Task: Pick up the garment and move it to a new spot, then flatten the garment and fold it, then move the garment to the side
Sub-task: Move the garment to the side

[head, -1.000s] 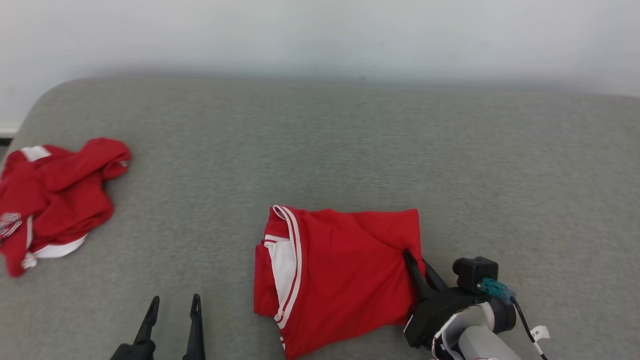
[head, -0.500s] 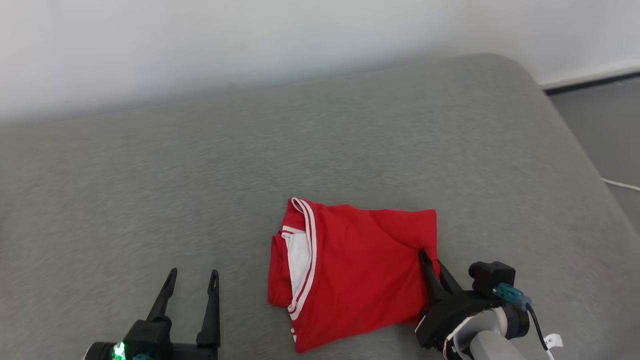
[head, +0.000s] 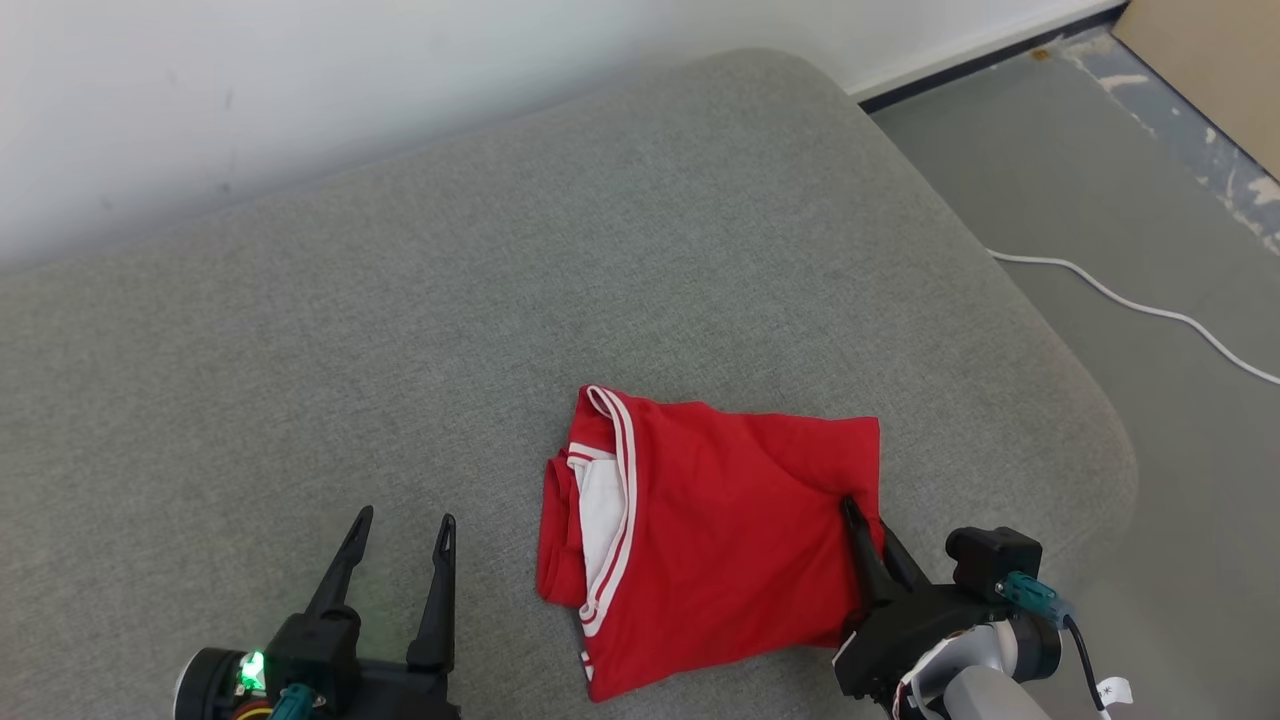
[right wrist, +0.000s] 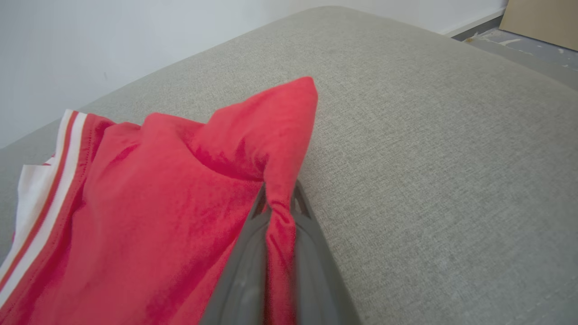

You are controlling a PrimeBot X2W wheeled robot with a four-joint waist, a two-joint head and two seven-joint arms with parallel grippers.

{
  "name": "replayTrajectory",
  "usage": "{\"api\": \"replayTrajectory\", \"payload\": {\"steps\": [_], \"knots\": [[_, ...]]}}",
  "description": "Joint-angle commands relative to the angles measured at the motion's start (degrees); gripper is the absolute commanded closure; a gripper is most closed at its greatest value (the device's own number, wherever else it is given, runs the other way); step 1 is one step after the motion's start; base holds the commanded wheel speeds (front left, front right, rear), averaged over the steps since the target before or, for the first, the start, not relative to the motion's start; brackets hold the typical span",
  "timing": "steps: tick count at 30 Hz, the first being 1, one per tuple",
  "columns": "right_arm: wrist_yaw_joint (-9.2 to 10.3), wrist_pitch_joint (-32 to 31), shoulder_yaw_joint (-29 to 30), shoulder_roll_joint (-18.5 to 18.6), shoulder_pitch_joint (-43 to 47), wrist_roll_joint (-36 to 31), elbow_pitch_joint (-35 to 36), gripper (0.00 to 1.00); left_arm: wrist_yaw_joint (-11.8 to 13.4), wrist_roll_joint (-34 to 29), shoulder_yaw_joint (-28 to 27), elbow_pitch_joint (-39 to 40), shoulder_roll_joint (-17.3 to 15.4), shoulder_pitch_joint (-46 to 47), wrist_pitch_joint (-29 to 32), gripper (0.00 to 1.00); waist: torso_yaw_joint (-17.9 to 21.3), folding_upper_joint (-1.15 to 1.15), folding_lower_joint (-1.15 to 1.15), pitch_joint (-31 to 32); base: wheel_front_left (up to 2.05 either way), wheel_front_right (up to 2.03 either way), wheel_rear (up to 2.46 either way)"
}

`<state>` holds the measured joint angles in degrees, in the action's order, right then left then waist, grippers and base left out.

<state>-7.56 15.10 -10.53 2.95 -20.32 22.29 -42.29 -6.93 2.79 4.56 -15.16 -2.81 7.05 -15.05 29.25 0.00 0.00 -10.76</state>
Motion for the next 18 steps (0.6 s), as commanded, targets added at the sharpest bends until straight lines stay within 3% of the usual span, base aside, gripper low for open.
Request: {"api": "replayTrajectory", "payload": {"steps": [1,10,18], "knots": [[0.17,0.0,-0.1,-0.1,0.1,0.5,0.3,1.0,-0.1,0.0,-0.3,-0.1,-0.2,0.2,-0.2,0.0,1.1,0.0,0.0,-1.3,0.0,0.0,0.0],[0.17,0.0,1.6,-0.1,-3.2,-0.3,2.1,1.0,-0.4,-0.1,0.2,0.5,-0.2,1.6,-0.2,0.0,-2.7,0.0,0.0,-3.7,0.0,0.0,0.0],[0.17,0.0,8.2,-0.1,-10.3,-5.8,0.8,1.0,-0.4,-1.2,2.0,1.5,-0.9,3.9,-0.2,0.0,-9.8,0.0,0.0,-8.2,0.0,0.0,0.0]]}}
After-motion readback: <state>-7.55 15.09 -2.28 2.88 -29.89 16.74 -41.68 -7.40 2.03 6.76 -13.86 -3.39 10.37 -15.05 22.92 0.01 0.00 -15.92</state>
